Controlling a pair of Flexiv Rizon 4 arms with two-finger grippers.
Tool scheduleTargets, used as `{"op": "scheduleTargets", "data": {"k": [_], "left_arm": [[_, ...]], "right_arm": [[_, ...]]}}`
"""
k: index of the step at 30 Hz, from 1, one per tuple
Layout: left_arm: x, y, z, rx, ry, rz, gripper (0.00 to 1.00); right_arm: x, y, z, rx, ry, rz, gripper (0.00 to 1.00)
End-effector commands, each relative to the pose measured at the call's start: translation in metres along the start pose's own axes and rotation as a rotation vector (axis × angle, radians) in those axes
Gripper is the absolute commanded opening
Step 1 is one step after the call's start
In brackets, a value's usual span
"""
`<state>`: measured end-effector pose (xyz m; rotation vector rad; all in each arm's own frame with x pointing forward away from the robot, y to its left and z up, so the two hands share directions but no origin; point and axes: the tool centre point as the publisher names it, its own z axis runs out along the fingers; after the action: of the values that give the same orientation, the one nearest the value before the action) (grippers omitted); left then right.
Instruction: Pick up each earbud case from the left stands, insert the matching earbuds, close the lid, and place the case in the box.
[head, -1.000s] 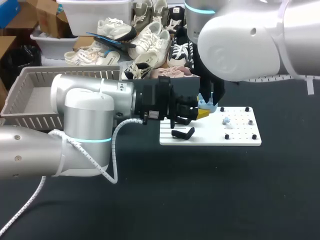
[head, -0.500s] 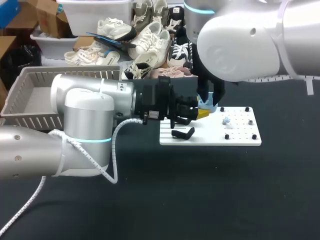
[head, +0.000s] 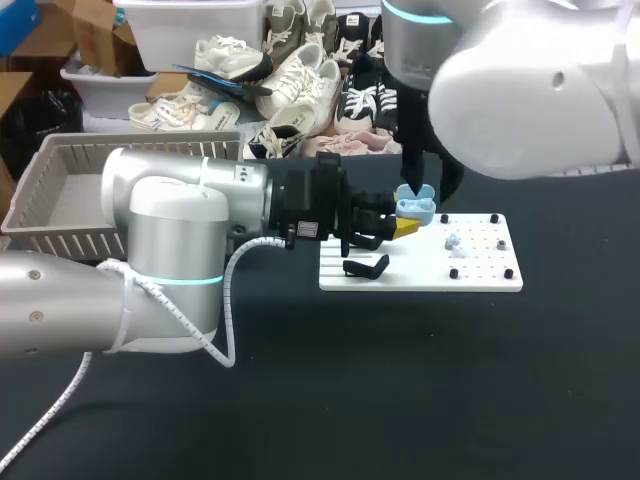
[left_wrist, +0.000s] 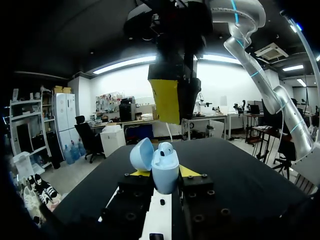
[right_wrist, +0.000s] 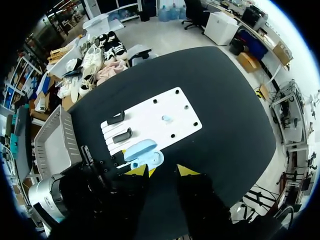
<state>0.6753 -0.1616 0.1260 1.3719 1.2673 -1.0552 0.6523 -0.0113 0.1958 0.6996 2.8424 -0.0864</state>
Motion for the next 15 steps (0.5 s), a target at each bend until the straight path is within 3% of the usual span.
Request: {"op": "scheduleTargets", "data": {"k": [1, 15], "left_arm": [[0.001, 0.000, 0.000, -0.002, -0.003, 0.001, 0.00], [0.001, 0.000, 0.000, -0.002, -0.003, 0.001, 0.00]], "right_arm": [[0.006, -0.033, 0.003, -0.079, -0.047, -0.004, 0.36], [-0.019, -0.082, 0.046, -0.194, -0.111, -0.167, 0.42]]}}
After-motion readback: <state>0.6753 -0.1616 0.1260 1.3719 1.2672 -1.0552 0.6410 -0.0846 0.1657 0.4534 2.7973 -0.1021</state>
